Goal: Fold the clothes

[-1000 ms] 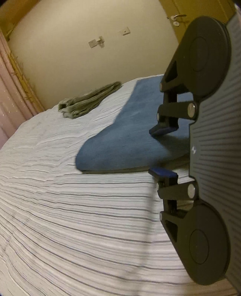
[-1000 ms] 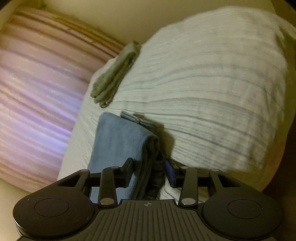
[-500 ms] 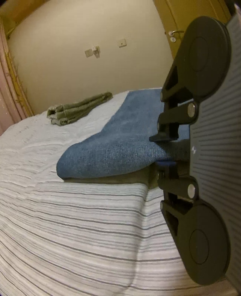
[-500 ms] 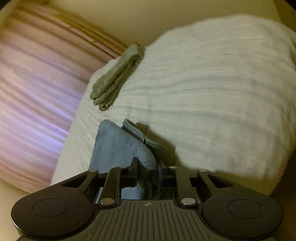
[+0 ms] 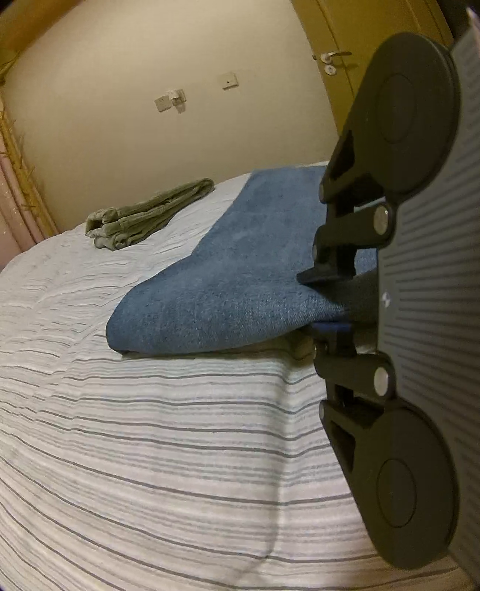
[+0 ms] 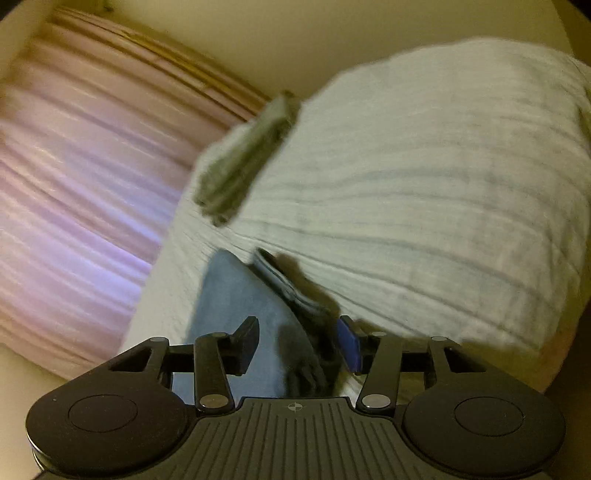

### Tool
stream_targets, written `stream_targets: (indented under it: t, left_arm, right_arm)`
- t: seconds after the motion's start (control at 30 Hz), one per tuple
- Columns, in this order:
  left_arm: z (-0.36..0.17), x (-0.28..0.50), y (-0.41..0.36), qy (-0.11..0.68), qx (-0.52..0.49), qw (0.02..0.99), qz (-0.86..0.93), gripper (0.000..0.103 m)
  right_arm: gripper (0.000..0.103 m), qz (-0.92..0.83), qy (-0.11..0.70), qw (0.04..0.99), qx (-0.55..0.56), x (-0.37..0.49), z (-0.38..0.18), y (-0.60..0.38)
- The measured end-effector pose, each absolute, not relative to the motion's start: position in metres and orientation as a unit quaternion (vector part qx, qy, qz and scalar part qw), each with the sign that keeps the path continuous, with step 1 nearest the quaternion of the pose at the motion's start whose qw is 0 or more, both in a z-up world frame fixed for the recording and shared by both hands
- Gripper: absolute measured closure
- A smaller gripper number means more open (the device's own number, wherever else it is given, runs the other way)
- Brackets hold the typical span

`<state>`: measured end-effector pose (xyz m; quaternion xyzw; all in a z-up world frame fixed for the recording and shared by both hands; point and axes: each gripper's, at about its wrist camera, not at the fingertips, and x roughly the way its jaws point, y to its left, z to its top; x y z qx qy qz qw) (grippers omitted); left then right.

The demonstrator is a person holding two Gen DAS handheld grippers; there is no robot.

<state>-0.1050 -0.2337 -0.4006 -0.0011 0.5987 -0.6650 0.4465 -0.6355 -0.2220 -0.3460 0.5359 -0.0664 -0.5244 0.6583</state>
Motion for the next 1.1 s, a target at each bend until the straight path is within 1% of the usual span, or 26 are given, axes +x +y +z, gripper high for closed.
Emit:
stream_targets:
  t: [0.03, 0.07, 0.1, 0.13, 0.17, 0.2, 0.27, 0.4, 0.53, 0.63, 0.67, 0.7, 0.77, 0.8, 0.83, 0.9, 0.93, 0.97, 1.0, 1.1]
  left_arm:
    - [-0.400, -0.104, -0.233, 0.599, -0.002, 0.449, -0.663, 0.085]
    - [-0.400, -0.103, -0.231, 0.598, -0.002, 0.453, -0.661, 0.080]
    - [-0.400, -0.102, -0.230, 0.598, -0.002, 0.457, -0.659, 0.078]
    - [-0.400, -0.101, -0.230, 0.595, -0.001, 0.459, -0.659, 0.077]
    - [-0.399, -0.101, -0.229, 0.591, 0.001, 0.460, -0.662, 0.077]
    - [-0.398, -0.102, -0.230, 0.589, 0.006, 0.457, -0.666, 0.077]
    - [-0.399, -0.106, -0.233, 0.586, 0.021, 0.448, -0.675, 0.072]
    - [-0.396, -0.117, -0.237, 0.564, 0.069, 0.439, -0.696, 0.071]
    - [-0.386, -0.120, -0.241, 0.560, 0.101, 0.443, -0.693, 0.070]
    - [-0.383, -0.121, -0.245, 0.576, 0.107, 0.458, -0.669, 0.068]
    - [-0.382, -0.122, -0.246, 0.583, 0.105, 0.464, -0.659, 0.068]
    - [-0.382, -0.123, -0.247, 0.590, 0.102, 0.470, -0.648, 0.068]
    - [-0.382, -0.128, -0.250, 0.600, 0.095, 0.484, -0.630, 0.068]
    - [-0.383, -0.131, -0.251, 0.604, 0.091, 0.491, -0.621, 0.068]
    - [-0.384, -0.134, -0.252, 0.608, 0.088, 0.499, -0.612, 0.071]
    - [-0.382, -0.140, -0.253, 0.611, 0.087, 0.519, -0.591, 0.074]
    - [-0.380, -0.142, -0.252, 0.612, 0.086, 0.528, -0.583, 0.078]
    - [-0.376, -0.143, -0.251, 0.611, 0.083, 0.536, -0.577, 0.086]
    - [-0.370, -0.144, -0.250, 0.610, 0.080, 0.541, -0.573, 0.090]
    - [-0.347, -0.149, -0.247, 0.601, 0.081, 0.552, -0.572, 0.093]
  right_arm:
    - [0.053, -0.516, -0.063, 0.672, 0.528, -0.637, -0.341, -0.224]
    - [0.052, -0.508, -0.055, 0.685, 0.519, -0.637, -0.336, -0.227]
    - [0.047, -0.501, -0.034, 0.698, 0.510, -0.636, -0.331, -0.233]
    - [0.036, -0.492, -0.009, 0.711, 0.503, -0.634, -0.329, -0.243]
    - [0.031, -0.483, 0.016, 0.722, 0.495, -0.631, -0.327, -0.252]
    - [0.030, -0.474, 0.041, 0.733, 0.486, -0.629, -0.327, -0.263]
    - [0.030, -0.469, 0.088, 0.746, 0.464, -0.622, -0.328, -0.288]
    - [0.030, -0.403, 0.160, 0.760, 0.485, -0.614, -0.337, -0.336]
    - [0.031, -0.325, 0.229, 0.761, 0.513, -0.605, -0.354, -0.373]
    - [0.031, -0.269, 0.232, 0.764, 0.538, -0.605, -0.368, -0.396]
    - [0.032, -0.250, 0.232, 0.761, 0.552, -0.603, -0.374, -0.402]
    - [0.045, -0.231, 0.231, 0.757, 0.566, -0.601, -0.381, -0.407]
    - [0.049, -0.200, 0.228, 0.751, 0.587, -0.594, -0.393, -0.415]
    - [0.055, -0.191, 0.223, 0.746, 0.597, -0.592, -0.398, -0.418]
    - [0.061, -0.187, 0.216, 0.740, 0.609, -0.591, -0.401, -0.421]
    - [0.069, -0.181, 0.205, 0.732, 0.623, -0.592, -0.401, -0.422]
    - [0.073, -0.181, 0.206, 0.731, 0.625, -0.592, -0.395, -0.424]
    - [0.074, -0.181, 0.209, 0.731, 0.624, -0.591, -0.388, -0.423]
    - [0.075, -0.183, 0.213, 0.732, 0.621, -0.591, -0.378, -0.422]
    - [0.076, -0.194, 0.223, 0.728, 0.619, -0.585, -0.349, -0.426]
